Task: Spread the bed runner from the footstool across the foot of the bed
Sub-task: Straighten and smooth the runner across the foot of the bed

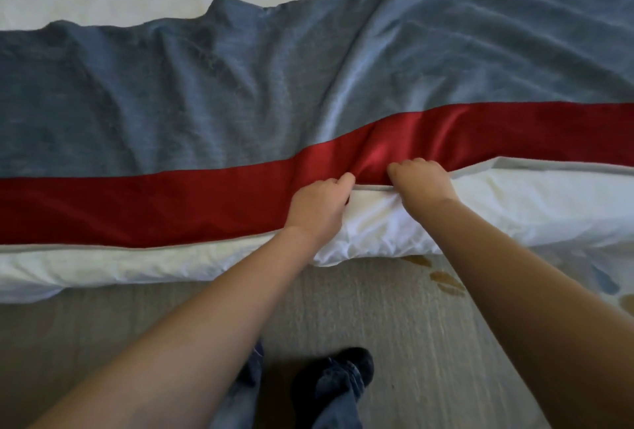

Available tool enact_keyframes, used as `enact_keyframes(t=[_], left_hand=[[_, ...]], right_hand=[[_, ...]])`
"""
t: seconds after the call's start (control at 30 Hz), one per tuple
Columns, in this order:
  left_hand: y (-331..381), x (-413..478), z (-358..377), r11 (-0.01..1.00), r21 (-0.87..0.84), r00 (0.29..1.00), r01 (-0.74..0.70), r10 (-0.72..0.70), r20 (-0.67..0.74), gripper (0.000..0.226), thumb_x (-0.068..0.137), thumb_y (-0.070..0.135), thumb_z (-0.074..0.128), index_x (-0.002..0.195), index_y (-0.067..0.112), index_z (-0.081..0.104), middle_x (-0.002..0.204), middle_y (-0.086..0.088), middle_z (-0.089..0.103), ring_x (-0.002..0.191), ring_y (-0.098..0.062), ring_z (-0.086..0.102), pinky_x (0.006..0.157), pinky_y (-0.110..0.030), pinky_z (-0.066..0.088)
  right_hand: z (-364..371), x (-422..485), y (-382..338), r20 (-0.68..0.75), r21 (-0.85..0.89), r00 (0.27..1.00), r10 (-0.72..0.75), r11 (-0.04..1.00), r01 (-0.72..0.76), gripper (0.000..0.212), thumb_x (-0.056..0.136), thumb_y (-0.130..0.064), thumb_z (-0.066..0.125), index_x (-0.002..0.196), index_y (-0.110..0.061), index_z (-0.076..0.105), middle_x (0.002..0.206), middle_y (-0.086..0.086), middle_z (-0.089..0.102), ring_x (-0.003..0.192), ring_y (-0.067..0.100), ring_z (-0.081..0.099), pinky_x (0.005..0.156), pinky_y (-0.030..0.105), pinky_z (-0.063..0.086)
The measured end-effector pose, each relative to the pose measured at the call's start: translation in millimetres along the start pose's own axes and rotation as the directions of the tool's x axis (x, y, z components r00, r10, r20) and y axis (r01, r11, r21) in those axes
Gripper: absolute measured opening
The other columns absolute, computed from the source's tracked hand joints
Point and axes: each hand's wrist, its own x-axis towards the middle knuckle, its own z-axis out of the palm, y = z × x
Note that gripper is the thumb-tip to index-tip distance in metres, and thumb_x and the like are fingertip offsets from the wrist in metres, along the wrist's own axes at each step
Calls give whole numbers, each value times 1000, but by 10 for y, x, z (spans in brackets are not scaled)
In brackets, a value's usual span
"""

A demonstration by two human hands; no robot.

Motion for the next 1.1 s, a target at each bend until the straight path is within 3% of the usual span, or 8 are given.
enact_keyframes(t=[0.17, 0.37, 0.57, 0.7, 0.83, 0.93, 1.03, 1.1], left_hand=[[-8, -149, 17, 999, 46, 996, 16, -20, 83, 30, 81, 4, 48, 105, 19, 55, 91, -1, 63, 83, -25, 60, 61, -37, 48], [252, -185, 86, 973, 232, 997, -3, -15, 77, 26, 74, 15, 56, 98, 19, 50, 92, 1, 57, 85, -22, 57, 60, -31, 34], [693, 112, 193, 962, 203, 982, -183, 186, 1, 20, 59, 12, 71, 74, 17, 59, 68, 2, 58, 59, -19, 57, 48, -27, 32], [860, 272, 278, 969, 118, 976, -216, 217, 8, 22, 48, 5, 75, 55, 15, 57, 51, 1, 56, 44, -19, 55, 41, -22, 29], [881, 310, 336, 949, 33, 941, -313, 304, 150, 8, 70, 9, 62, 77, 12, 60, 76, -5, 64, 67, -26, 62, 52, -28, 32], [908, 376, 296, 924, 61, 906, -377, 354, 233, 17, 81, 22, 51, 95, 15, 57, 94, -5, 63, 83, -28, 62, 59, -32, 34], [1103, 518, 238, 934, 19, 912, -358, 345, 224, 20, 82, 26, 51, 99, 16, 53, 96, -5, 62, 85, -29, 61, 60, -34, 33], [1310, 640, 238, 940, -3, 923, -341, 335, 189, 22, 82, 27, 53, 101, 17, 52, 96, -4, 61, 84, -28, 61, 59, -35, 34]], right_hand=[[114, -288, 191, 116, 59, 987, -115, 992, 109, 23, 80, -5, 53, 99, -18, 54, 99, 1, 62, 92, 24, 60, 67, 31, 36], [266, -501, 401, 46, 209, 985, -167, 966, 154, 29, 74, -7, 52, 98, -24, 57, 98, -4, 60, 94, 20, 57, 72, 30, 41], [350, -460, 843, -140, -54, 974, -180, 983, 174, 30, 71, -8, 59, 98, -21, 59, 93, -2, 56, 89, 22, 54, 76, 33, 39], [363, -448, 1041, -57, -70, 993, -103, 993, 99, 23, 78, -10, 54, 96, -23, 59, 92, -5, 61, 92, 20, 56, 85, 31, 37], [356, -516, 1120, 92, 15, 986, -142, 990, 141, 22, 75, -16, 52, 94, -27, 57, 93, -7, 62, 96, 18, 58, 82, 30, 36], [300, -603, 1136, 74, 84, 984, -161, 984, 154, 29, 70, -16, 55, 96, -28, 58, 93, -8, 59, 93, 17, 56, 78, 31, 36], [240, -689, 1237, -115, 97, 985, -131, 985, 142, 40, 50, -7, 66, 87, -20, 62, 84, -4, 57, 80, 21, 57, 68, 31, 46], [260, -707, 1409, -253, 114, 967, 12, 993, 18, 45, 44, 0, 71, 86, -15, 64, 80, 1, 57, 74, 25, 59, 59, 35, 49]])
